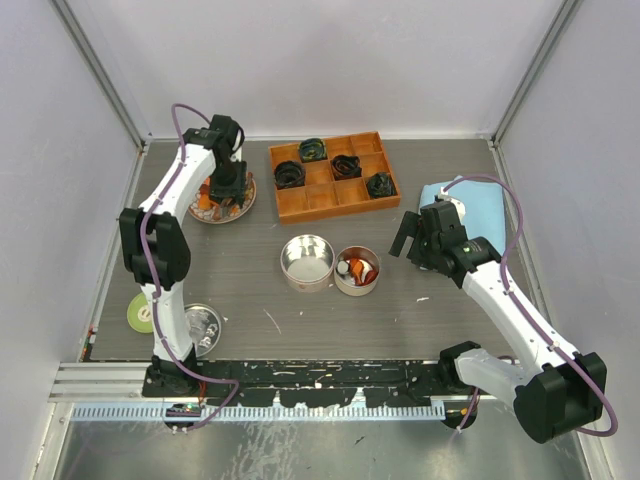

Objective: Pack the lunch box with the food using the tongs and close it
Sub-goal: Pick up the fake food from the plate.

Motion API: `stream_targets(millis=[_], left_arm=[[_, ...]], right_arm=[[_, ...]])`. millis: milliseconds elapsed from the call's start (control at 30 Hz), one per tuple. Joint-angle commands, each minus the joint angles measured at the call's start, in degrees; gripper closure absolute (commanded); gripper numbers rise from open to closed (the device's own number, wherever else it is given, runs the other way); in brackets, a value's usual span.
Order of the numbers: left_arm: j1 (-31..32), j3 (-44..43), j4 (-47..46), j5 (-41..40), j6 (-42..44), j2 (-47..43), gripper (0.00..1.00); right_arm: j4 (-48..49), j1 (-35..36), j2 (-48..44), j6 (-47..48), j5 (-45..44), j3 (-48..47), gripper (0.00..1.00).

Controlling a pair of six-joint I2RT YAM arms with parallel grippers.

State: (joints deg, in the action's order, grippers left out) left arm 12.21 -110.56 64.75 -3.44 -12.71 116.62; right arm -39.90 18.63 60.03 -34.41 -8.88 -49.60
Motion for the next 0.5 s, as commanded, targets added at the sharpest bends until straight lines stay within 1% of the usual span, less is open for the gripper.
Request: stream_targets(millis=[0, 267, 367, 467], left_arm=[[-0.43, -3.09, 0.76, 1.84, 2.10, 0.57, 0.57], [-0.45, -4.01, 2.13, 3.21, 2.91, 0.36, 0.62], [-0.43, -4.88, 3.33, 2.73, 3.05, 0.07, 0.63], [-0.43, -5.12, 4.17, 1.82, 3.20, -0.34, 0.61]], right_arm=[[1.91, -0.24, -0.34, 0.25, -0.23, -1.56, 0.00], [1.93, -0.23, -0.36, 0.32, -0.56, -1.55, 0.00], [1.93, -0.21, -0.31, 0.23, -0.52, -1.68, 0.00], [2.02, -0.26, -0.26, 0.22, -0.45, -1.48, 0.00]])
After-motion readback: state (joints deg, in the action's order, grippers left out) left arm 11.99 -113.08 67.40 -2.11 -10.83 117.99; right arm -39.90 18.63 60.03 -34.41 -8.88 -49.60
